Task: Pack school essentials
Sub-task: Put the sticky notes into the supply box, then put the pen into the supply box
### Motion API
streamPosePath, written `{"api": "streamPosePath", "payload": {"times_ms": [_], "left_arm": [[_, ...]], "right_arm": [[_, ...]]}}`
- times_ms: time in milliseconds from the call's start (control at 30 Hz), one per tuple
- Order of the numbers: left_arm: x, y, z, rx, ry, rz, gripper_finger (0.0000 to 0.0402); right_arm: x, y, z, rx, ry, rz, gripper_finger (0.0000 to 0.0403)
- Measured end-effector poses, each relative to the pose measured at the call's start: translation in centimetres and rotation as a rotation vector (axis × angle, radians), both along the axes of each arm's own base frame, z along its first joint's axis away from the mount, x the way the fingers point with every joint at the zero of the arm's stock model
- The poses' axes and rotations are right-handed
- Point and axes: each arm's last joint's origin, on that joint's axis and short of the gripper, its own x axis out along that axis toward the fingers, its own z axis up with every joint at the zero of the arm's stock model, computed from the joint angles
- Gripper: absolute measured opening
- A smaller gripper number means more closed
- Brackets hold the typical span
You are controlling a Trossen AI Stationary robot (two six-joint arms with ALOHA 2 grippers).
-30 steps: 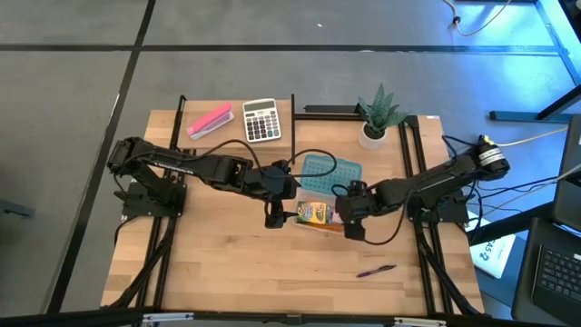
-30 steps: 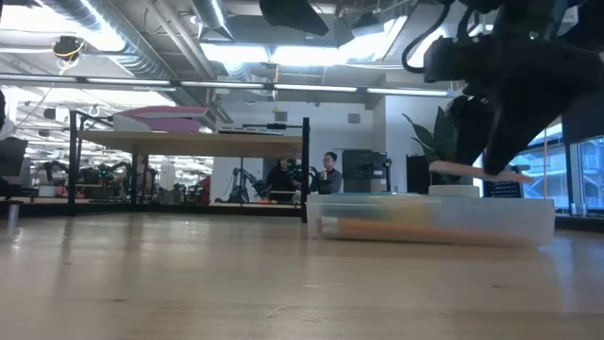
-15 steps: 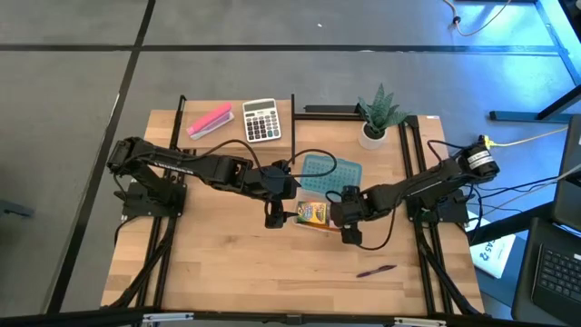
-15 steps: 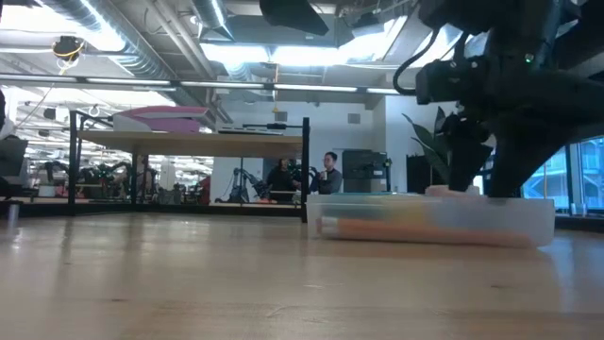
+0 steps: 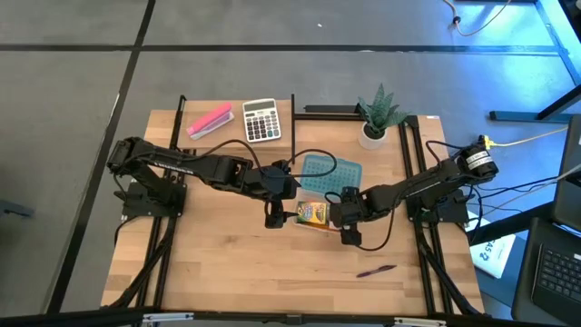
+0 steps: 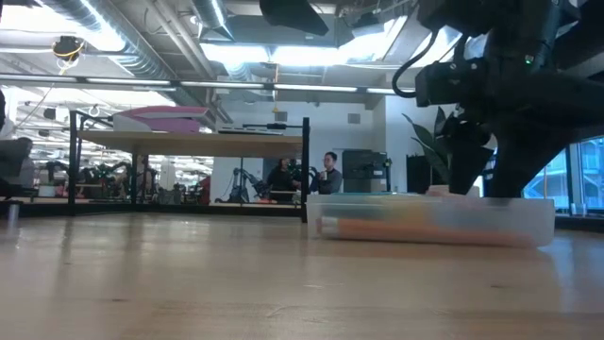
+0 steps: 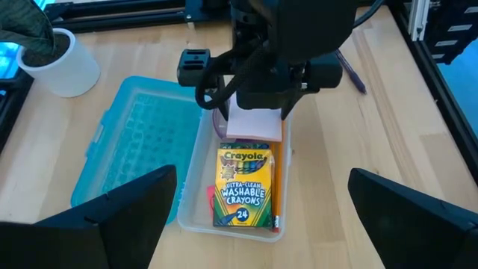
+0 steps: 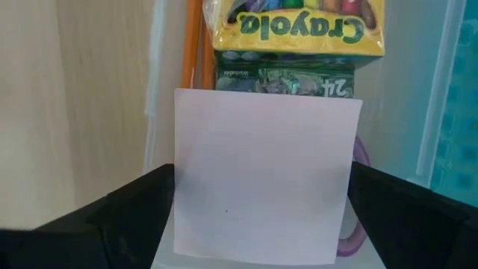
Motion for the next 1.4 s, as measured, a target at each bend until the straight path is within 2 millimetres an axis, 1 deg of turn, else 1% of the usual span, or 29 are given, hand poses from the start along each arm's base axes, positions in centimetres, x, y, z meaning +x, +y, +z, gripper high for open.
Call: {"api": "streamPosePath", "payload": {"times_ms": [167, 333, 533, 633, 800, 1000, 1067, 1200, 1333, 1400], "left_arm": [[0.0, 0.0, 0.0, 0.0, 0.0, 0.0, 0.039], [0.0, 0.0, 0.0, 0.0, 0.0, 0.0, 0.039], [0.0, 0.0, 0.0, 0.0, 0.0, 0.0, 0.039], [0.0, 0.0, 0.0, 0.0, 0.0, 0.0, 0.039], [0.0, 0.0, 0.0, 0.0, 0.0, 0.0, 0.039], [0.0, 0.0, 0.0, 0.0, 0.0, 0.0, 0.039], [0.0, 0.0, 0.0, 0.0, 0.0, 0.0, 0.039], [0.0, 0.0, 0.0, 0.0, 0.0, 0.0, 0.039], [0.0, 0.0, 0.0, 0.0, 0.0, 0.0, 0.039], [0.0, 0.0, 0.0, 0.0, 0.0, 0.0, 0.039]], "right_arm": [[0.2, -0.2, 0.1, 0.005, -0.018, -0.009, 0.0385], [0.4, -0.6, 0.1, 0.004, -0.021, -0.021, 0.0397], [0.4, -0.5, 0.1, 0.033, -0.008, 0.056, 0.0399], [0.4, -0.5, 0.2, 0.042, -0.018, 0.041, 0.0399], [0.0, -0.4, 1.1, 0.135, -0.033, -0.048, 0.0399], [-0.9, -0.3, 3.1, 0.237, -0.065, -0.058, 0.0399], [-1.4, 0.0, 3.9, 0.267, -0.091, -0.058, 0.0399], [-2.2, 1.8, 5.2, 0.324, -0.15, 0.02, 0.0399], [-3.4, 3.7, 5.7, 0.358, -0.143, 0.049, 0.0399], [-4.1, 5.0, 5.7, 0.375, -0.124, 0.094, 0.0399]]}}
